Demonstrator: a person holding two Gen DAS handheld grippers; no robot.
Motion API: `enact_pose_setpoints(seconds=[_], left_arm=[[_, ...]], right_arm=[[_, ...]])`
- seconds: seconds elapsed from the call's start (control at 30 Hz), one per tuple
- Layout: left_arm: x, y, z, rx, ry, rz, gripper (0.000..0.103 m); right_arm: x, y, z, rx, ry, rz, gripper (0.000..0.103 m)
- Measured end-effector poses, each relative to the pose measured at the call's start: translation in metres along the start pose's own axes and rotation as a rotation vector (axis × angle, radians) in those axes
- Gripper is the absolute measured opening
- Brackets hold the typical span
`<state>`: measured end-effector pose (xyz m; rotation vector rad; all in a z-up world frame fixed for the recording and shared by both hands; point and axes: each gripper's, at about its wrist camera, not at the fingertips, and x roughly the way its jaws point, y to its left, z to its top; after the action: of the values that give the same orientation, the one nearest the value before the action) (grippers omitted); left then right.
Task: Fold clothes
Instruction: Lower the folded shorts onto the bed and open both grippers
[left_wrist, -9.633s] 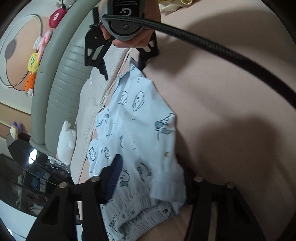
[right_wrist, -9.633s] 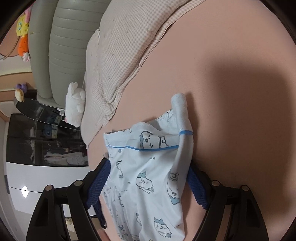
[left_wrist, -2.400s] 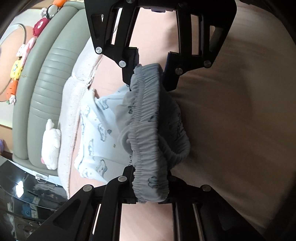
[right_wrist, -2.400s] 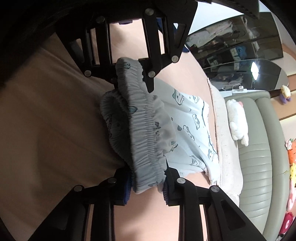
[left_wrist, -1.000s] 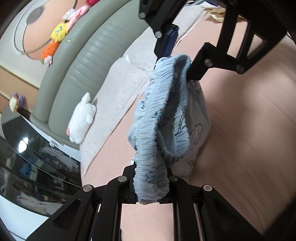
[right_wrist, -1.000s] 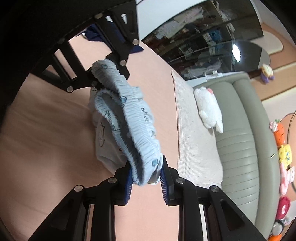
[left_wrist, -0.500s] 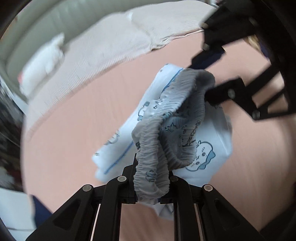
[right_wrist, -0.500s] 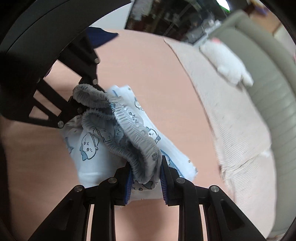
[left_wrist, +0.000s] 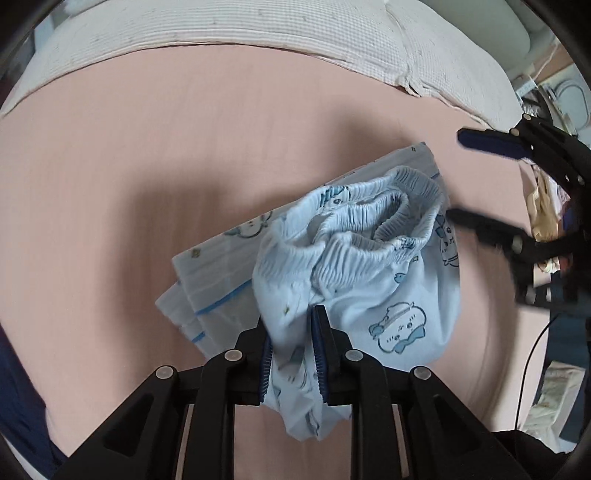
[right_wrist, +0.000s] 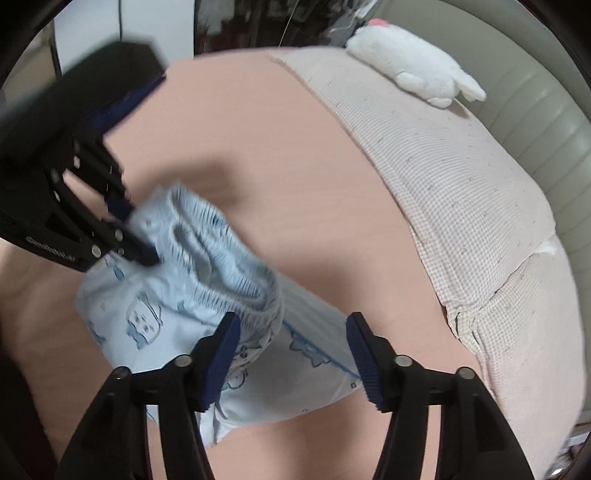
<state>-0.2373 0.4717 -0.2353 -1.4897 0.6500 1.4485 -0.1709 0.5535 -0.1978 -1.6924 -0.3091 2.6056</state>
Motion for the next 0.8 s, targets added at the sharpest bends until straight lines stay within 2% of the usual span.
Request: enact_pose_setpoints(seconds=[0.07, 0.13, 0.23, 0.33, 0.37, 0.4, 0.47, 0.5, 0.53, 0.6, 0.67, 0.7, 0.73, 0.77, 0.8], left_arm=[[-0.008, -0.001, -0.005, 0.015, -0.006, 0.044, 0.018], [-0.017, -0.005, -0.012, 0.041, -0.028, 0.072, 0.018], [-0.034, -0.014, -0.025, 0.056, -0.076, 0.060, 0.018], [-0.052, -0.025, -0.035, 0.049, -0.147, 0.080, 0.018], [-0.063, -0.023, -0.023, 0.048, -0.177, 0.076, 0.018], [-0.069, -0.026, -0.027, 0.043, -0.216, 0.065, 0.018], [-0.075, -0.029, -0.038, 0.036, -0.290, 0.050, 0.018], [-0.077, -0.032, -0.043, 0.041, -0.322, 0.041, 0.018], [-0.079, -0.035, -0.048, 0.045, -0.354, 0.031, 0.018], [-0.078, -0.041, -0.056, 0.051, -0.405, 0.005, 0.018], [-0.076, -0.047, -0.067, 0.055, -0.460, 0.052, 0.018], [-0.076, -0.048, -0.073, 0.053, -0.490, 0.070, 0.018], [-0.074, -0.047, -0.077, 0.036, -0.511, 0.055, 0.018], [-0.072, -0.046, -0.081, 0.019, -0.532, 0.038, 0.018], [-0.070, -0.043, -0.079, -0.008, -0.544, -0.001, 0.018]], right_arm=[[-0.004, -0.010, -0.002, 0.038, -0.004, -0.025, 0.061], [-0.012, -0.016, -0.006, 0.064, -0.029, -0.006, 0.061], [-0.029, -0.011, -0.018, 0.085, -0.061, -0.004, 0.061], [-0.045, -0.004, -0.028, 0.098, -0.096, 0.010, 0.061], [-0.048, -0.002, -0.026, 0.098, -0.116, 0.009, 0.061], [-0.057, 0.005, -0.033, 0.098, -0.147, -0.002, 0.061], [-0.068, 0.016, -0.040, 0.120, -0.230, -0.096, 0.061], [-0.070, 0.019, -0.042, 0.128, -0.261, -0.116, 0.061], [-0.069, 0.020, -0.043, 0.150, -0.280, -0.116, 0.061], [-0.070, 0.023, -0.049, 0.216, -0.294, -0.060, 0.061], [-0.071, 0.025, -0.057, 0.271, -0.307, 0.003, 0.060], [-0.072, 0.027, -0.060, 0.290, -0.306, 0.013, 0.057], [-0.072, 0.028, -0.063, 0.304, -0.308, 0.028, 0.045], [-0.069, 0.028, -0.065, 0.320, -0.303, 0.046, 0.037], [-0.067, 0.027, -0.066, 0.337, -0.296, 0.065, 0.018]])
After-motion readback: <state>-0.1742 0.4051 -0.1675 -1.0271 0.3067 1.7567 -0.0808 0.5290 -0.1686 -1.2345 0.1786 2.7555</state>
